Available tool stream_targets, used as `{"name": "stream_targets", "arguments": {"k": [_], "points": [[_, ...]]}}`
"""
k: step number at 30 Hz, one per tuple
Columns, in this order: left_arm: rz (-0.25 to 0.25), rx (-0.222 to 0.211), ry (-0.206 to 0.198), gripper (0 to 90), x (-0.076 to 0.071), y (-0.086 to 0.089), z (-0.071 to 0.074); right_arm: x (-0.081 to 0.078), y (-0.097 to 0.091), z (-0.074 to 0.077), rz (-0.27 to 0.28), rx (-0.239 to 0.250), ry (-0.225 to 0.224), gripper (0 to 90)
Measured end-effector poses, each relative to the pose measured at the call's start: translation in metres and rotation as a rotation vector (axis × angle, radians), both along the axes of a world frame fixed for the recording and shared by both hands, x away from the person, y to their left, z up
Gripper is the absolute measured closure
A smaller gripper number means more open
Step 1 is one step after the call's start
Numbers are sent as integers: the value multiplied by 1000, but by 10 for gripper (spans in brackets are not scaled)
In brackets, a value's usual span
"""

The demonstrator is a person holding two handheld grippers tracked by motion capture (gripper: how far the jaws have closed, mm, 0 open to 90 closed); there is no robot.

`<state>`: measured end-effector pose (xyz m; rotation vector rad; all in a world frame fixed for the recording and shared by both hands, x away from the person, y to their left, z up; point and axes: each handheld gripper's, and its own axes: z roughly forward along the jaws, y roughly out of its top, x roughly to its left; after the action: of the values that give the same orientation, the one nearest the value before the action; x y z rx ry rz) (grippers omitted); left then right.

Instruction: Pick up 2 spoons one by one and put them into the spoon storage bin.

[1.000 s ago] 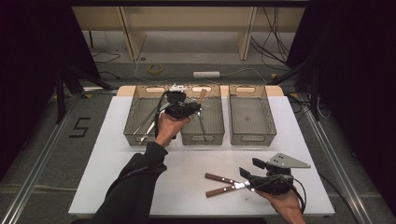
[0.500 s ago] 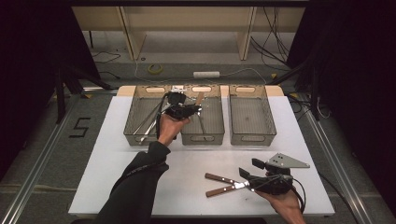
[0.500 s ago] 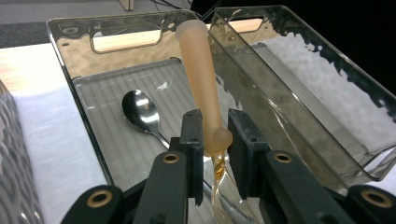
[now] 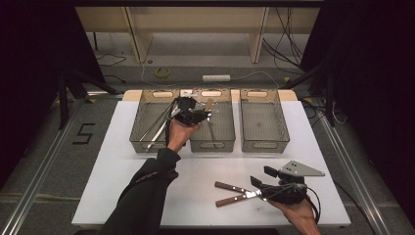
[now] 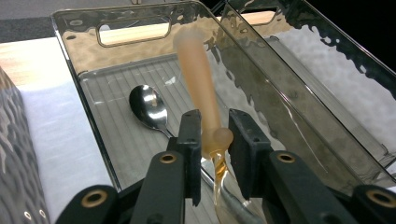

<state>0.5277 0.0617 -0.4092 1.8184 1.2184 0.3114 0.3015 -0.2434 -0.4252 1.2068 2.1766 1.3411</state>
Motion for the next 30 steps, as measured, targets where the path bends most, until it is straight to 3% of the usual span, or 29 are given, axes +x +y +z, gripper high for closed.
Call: {"name": "stream_targets", "arguments": {"k": [8,11,16,22,30], "points": [[-16,-26,-18,547,-6,6,10,0,0,0,0,1,0,363],[-28,-19,-33,471,-13,10,13,0,1,0,10,1,7,363],[-70,-52,-36,360,-27,23,15,1,4,-2,50,-18,25,360],[-136,-43,-50,307,-49,38,15,3,8,-1,105,-60,31,360],[-164,-46,-83,282,-78,54,12,7,14,1,174,-114,37,360]]}}
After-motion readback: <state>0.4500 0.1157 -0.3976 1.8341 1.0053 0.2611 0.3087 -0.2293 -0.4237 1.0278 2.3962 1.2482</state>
